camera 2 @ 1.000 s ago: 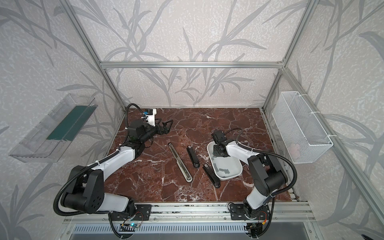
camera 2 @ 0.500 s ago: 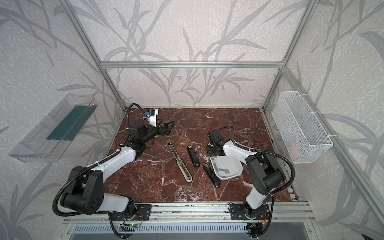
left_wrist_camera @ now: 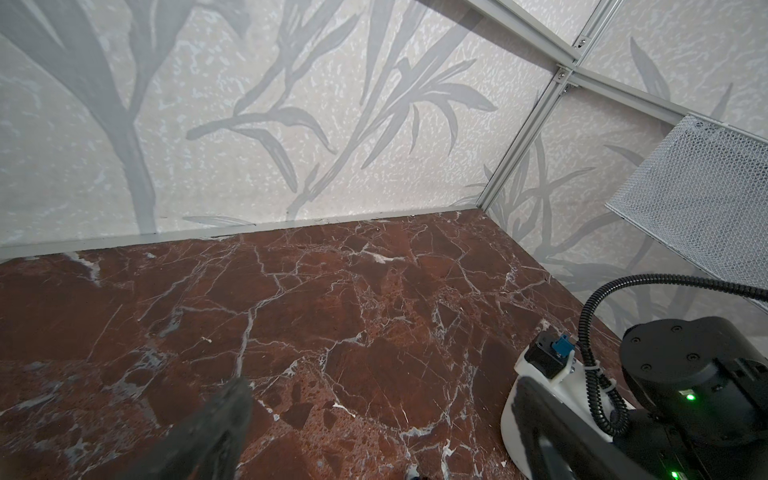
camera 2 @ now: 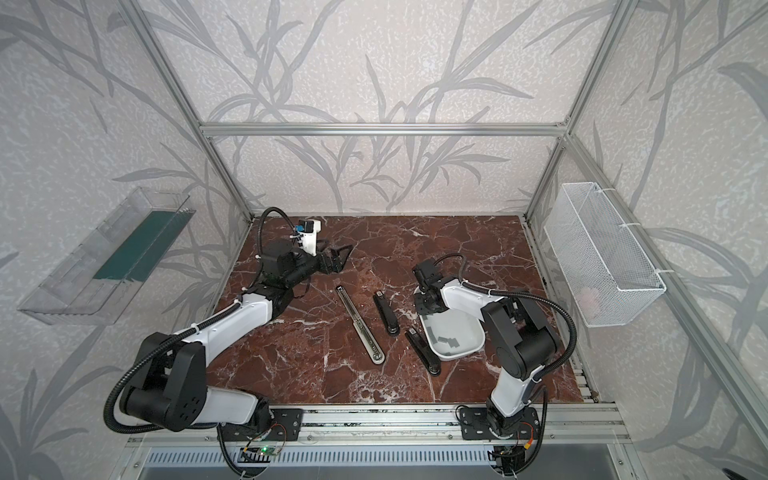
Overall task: Load the staples into the stapler
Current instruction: 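Lift the staple strip out of the white tray with the right gripper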
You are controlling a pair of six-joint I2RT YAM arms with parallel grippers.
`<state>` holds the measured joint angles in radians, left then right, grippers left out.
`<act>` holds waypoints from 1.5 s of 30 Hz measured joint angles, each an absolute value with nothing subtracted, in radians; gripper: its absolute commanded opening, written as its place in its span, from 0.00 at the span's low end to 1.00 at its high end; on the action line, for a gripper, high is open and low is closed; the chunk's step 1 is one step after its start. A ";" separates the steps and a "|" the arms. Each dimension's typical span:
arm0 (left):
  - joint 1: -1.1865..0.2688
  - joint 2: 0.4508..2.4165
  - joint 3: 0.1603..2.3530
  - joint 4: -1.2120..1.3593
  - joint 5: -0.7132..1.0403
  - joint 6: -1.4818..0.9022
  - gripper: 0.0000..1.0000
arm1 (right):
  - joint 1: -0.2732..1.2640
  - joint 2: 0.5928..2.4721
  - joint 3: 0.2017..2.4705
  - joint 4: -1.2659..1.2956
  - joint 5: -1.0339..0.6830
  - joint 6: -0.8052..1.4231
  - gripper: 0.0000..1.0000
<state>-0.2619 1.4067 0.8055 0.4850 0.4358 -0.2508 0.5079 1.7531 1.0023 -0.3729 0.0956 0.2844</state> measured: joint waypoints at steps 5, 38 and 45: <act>-0.266 1.395 0.805 0.482 0.434 -0.242 0.99 | 0.508 1.765 1.017 -0.394 0.119 0.297 0.24; -0.280 1.355 0.805 0.478 0.416 -0.213 0.99 | 0.524 1.785 1.040 -0.434 0.159 0.422 0.22; -0.282 1.351 0.805 0.478 0.413 -0.208 0.99 | 0.524 1.808 1.064 -0.431 0.174 0.436 0.16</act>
<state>-0.2817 1.3510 0.8055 0.4778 0.4126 -0.2085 0.5236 1.8076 1.0641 -0.4313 0.1741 0.4358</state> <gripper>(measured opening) 0.992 0.167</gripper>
